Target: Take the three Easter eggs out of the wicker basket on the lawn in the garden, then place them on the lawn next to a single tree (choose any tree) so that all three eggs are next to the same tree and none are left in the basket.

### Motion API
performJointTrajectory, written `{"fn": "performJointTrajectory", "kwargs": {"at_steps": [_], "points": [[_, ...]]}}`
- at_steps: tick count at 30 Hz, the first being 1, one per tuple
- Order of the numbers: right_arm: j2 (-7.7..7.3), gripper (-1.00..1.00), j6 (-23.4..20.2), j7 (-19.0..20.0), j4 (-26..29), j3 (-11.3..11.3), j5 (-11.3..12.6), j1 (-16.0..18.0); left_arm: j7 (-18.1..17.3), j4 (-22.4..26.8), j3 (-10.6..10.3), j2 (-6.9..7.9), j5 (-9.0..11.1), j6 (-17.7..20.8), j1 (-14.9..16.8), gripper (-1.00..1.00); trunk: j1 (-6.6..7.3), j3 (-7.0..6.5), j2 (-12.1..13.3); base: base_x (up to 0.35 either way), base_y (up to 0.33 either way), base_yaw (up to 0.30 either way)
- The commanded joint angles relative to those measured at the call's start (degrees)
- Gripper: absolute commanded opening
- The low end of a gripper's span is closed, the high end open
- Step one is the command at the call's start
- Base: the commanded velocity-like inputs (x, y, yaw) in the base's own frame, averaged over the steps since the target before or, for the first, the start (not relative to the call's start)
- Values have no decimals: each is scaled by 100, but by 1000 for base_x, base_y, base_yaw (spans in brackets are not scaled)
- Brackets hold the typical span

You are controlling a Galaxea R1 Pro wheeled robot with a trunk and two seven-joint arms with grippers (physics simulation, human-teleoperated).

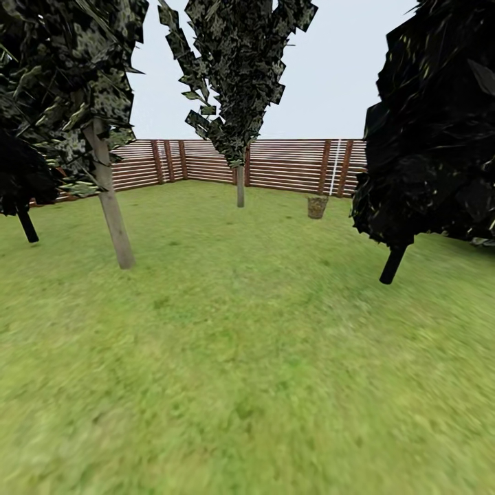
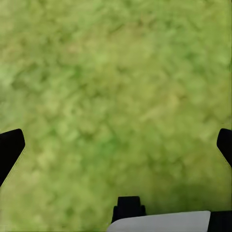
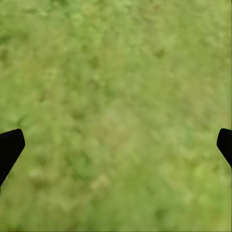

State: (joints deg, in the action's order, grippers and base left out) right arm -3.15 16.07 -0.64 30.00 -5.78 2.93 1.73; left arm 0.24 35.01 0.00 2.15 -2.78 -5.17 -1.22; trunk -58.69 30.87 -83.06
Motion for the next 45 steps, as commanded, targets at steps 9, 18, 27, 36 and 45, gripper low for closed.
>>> {"fn": "performJointTrajectory", "kwargs": {"at_steps": [9,18,27,36,45], "points": [[7,100,20,-6,-3,13,27,2,227,6,8,-2,-21,-28,-1,100,-3,4,-2,328,0,0],[12,100,20,-5,-3,15,29,2,562,6,17,-4,-12,-96,-1,100,-3,4,-2,329,0,0],[24,100,21,-2,-3,21,33,2,696,6,18,-4,5,-99,-1,100,-3,4,-2,329,0,0],[44,100,26,1,-2,29,33,2,697,6,18,-9,3,-104,-3,100,-3,4,-2,329,0,0],[45,100,24,2,-1,33,33,2,690,6,9,-13,-12,-107,-5,100,-3,4,-2,330,0,-91]]}}
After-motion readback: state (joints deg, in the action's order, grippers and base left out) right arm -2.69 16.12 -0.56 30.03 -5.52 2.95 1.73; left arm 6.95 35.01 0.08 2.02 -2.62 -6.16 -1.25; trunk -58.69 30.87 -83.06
